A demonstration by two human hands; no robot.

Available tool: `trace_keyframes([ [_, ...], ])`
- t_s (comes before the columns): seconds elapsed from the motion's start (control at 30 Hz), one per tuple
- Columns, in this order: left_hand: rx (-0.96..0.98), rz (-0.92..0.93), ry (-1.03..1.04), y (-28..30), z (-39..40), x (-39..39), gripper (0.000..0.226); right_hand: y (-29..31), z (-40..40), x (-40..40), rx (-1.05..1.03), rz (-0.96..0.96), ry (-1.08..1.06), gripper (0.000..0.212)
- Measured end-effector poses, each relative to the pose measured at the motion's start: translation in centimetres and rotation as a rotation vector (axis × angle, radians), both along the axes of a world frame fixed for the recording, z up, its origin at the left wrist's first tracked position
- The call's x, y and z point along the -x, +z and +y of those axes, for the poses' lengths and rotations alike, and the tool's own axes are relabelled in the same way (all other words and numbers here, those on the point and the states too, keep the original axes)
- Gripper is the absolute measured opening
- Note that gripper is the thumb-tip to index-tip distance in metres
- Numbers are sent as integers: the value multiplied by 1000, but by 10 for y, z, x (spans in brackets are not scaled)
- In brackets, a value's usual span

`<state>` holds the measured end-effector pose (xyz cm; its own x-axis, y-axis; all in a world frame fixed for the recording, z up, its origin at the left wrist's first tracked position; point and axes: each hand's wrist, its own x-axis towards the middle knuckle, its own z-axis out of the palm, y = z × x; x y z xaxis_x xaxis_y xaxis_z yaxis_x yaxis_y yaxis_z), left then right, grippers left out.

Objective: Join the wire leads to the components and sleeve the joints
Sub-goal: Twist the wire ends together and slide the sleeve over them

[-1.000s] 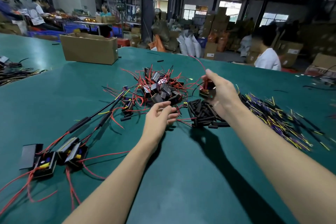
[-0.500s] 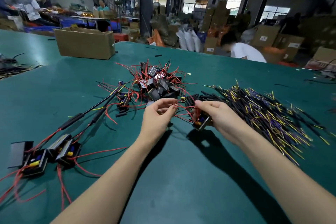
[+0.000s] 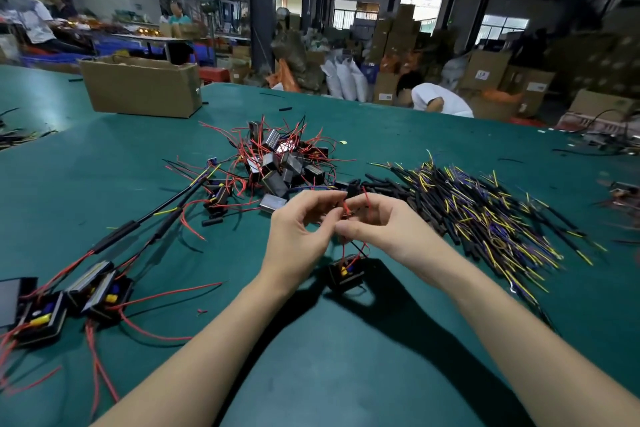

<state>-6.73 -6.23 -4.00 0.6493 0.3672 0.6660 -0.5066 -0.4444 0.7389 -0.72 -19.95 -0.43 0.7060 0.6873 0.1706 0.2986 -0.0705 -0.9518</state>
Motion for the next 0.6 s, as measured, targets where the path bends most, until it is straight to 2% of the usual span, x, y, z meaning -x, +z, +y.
trace_keyframes([
  [0.1,79,5,2,3,0,1,29,0,5,4,-109,-146,-177,2],
  [0.13,116,7,9,5,1,2,31,0,5,3,-175,-165,-257,7],
  [0.27,299,-28,42,13,7,5,32,2,-8,-7,-399,-68,-467,13],
  [0.43,448,-26,-36,17,10,5,24,0,-18,-10,-470,95,-415,9],
  [0.6,701,68,-330,19,10,6,16,2,-25,-9,-605,312,-358,14],
])
